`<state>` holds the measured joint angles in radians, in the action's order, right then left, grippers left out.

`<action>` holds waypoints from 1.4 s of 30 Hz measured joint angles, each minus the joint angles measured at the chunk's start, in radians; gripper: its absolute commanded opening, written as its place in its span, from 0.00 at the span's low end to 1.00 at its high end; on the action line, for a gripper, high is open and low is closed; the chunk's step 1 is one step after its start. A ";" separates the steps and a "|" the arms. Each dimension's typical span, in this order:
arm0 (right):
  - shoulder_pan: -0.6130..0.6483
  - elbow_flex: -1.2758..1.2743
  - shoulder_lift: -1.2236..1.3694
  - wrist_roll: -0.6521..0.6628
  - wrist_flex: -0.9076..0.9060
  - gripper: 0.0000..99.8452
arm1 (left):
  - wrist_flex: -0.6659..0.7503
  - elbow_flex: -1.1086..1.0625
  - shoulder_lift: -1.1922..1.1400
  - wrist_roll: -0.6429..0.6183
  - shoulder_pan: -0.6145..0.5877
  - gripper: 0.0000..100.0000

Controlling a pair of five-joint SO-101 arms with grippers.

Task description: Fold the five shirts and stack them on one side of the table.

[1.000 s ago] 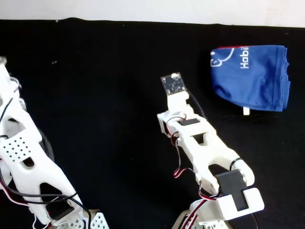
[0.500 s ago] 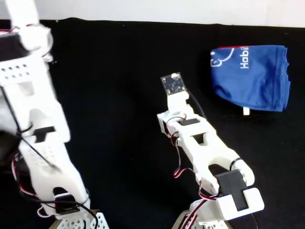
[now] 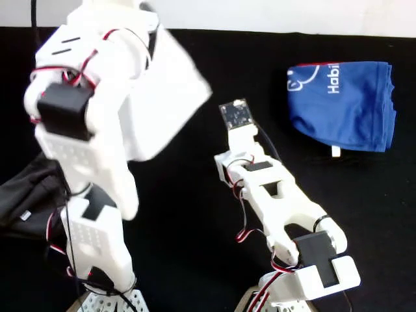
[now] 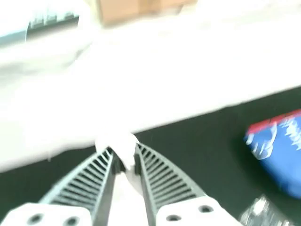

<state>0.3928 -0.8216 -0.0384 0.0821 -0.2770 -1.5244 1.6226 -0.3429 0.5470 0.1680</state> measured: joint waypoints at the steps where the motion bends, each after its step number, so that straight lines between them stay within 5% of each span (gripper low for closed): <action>1: 0.000 0.000 0.000 0.000 0.000 0.01 | 0.025 0.000 0.015 0.000 0.018 0.01; 11: 0.000 0.000 0.000 0.000 0.000 0.01 | 0.150 0.002 0.066 0.000 0.009 0.01; 21: -0.002 0.000 0.000 -0.041 0.002 0.01 | -0.189 -0.084 -0.227 0.000 -0.402 0.01; 30: 0.006 0.009 -0.029 -0.055 -0.084 0.03 | -0.206 -0.084 -0.575 0.000 -0.680 0.01; 36: 0.175 0.164 -0.083 -0.055 -0.328 0.24 | -0.206 -0.084 -0.715 0.000 -0.707 0.01; 42: 0.354 0.288 0.020 -0.055 -0.356 0.24 | -0.206 -0.084 -0.730 0.002 -0.707 0.01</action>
<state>0.7472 -0.5332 -0.0184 0.0269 -0.6329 -1.7300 1.5382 -1.0733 0.5485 -0.5393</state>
